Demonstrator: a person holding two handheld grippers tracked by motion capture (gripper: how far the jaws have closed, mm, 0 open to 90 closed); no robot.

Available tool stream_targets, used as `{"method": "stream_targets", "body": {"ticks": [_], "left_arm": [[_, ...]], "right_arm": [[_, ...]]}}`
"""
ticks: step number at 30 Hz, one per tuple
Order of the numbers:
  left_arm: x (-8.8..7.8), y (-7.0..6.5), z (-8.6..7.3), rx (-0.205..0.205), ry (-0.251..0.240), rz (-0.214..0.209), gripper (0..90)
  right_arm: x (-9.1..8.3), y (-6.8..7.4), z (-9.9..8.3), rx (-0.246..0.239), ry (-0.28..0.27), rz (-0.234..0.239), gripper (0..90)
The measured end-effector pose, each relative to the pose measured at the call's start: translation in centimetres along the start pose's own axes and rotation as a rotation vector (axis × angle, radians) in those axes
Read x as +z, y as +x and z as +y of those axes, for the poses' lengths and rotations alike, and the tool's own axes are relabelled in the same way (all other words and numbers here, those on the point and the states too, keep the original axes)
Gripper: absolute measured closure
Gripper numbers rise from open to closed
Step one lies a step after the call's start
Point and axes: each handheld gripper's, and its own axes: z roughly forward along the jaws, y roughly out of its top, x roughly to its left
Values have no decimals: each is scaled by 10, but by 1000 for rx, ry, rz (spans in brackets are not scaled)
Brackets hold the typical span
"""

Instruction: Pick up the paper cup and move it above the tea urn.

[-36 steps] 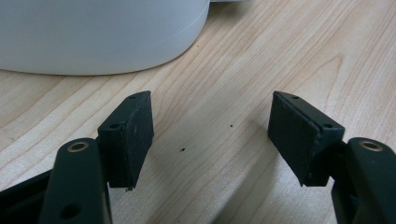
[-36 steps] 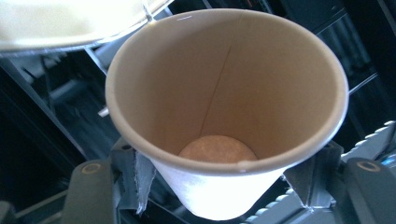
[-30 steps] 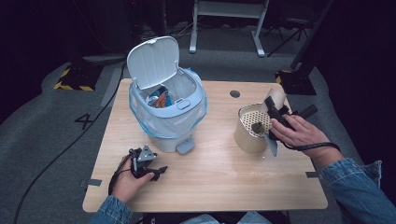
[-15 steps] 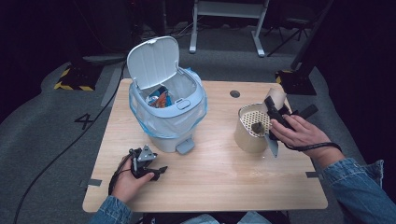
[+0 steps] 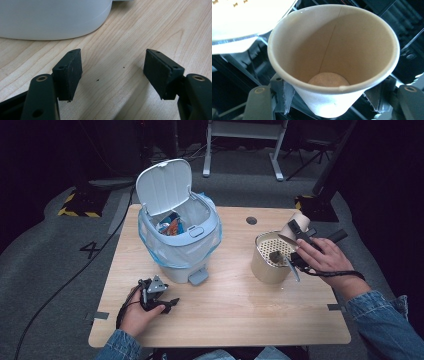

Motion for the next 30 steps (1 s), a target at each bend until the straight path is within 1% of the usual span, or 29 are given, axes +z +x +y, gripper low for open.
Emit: {"method": "stream_targets", "body": {"ticks": [1, 4, 5, 8, 10, 11, 13, 16, 18, 20, 21, 22, 23, 24, 27, 28, 30], "left_arm": [[0, 0, 0, 0, 0, 0, 315], [0, 0, 0, 0, 0, 0, 315], [0, 0, 0, 0, 0, 0, 315], [0, 0, 0, 0, 0, 0, 315], [0, 0, 0, 0, 0, 0, 315], [0, 0, 0, 0, 0, 0, 315], [0, 0, 0, -1, 0, 0, 315], [0, 0, 0, 0, 0, 0, 315], [0, 0, 0, 0, 0, 0, 315], [0, 0, 0, 0, 0, 0, 314], [0, 0, 0, 0, 0, 0, 315], [0, 0, 0, 0, 0, 0, 314], [0, 0, 0, 0, 0, 0, 314], [0, 0, 0, 0, 0, 0, 315], [0, 0, 0, 0, 0, 0, 314], [0, 0, 0, 0, 0, 0, 315], [0, 0, 0, 0, 0, 0, 315]], "right_arm": [[1, -1, -3, 51, -23, 16, 330], [4, -1, -12, 231, -93, 58, 327], [4, -1, -15, 291, -114, 83, 326], [7, 0, -24, 491, -197, 131, 326], [9, 2, -31, 635, -244, 161, 326], [9, 3, -34, 692, -264, 175, 326], [10, 5, -40, 829, -304, 199, 326], [11, 9, -48, 1003, -352, 240, 325], [12, 11, -51, 1091, -376, 255, 325], [13, 14, -54, 1209, -401, 292, 325], [14, 15, -56, 1260, -419, 310, 325], [15, 17, -58, 1316, -450, 328, 325], [16, 18, -59, 1365, -475, 343, 326], [17, 20, -61, 1408, -487, 361, 325], [20, 24, -64, 1543, -533, 428, 324], [21, 25, -65, 1593, -540, 459, 323], [22, 28, -66, 1677, -552, 513, 323]]}}
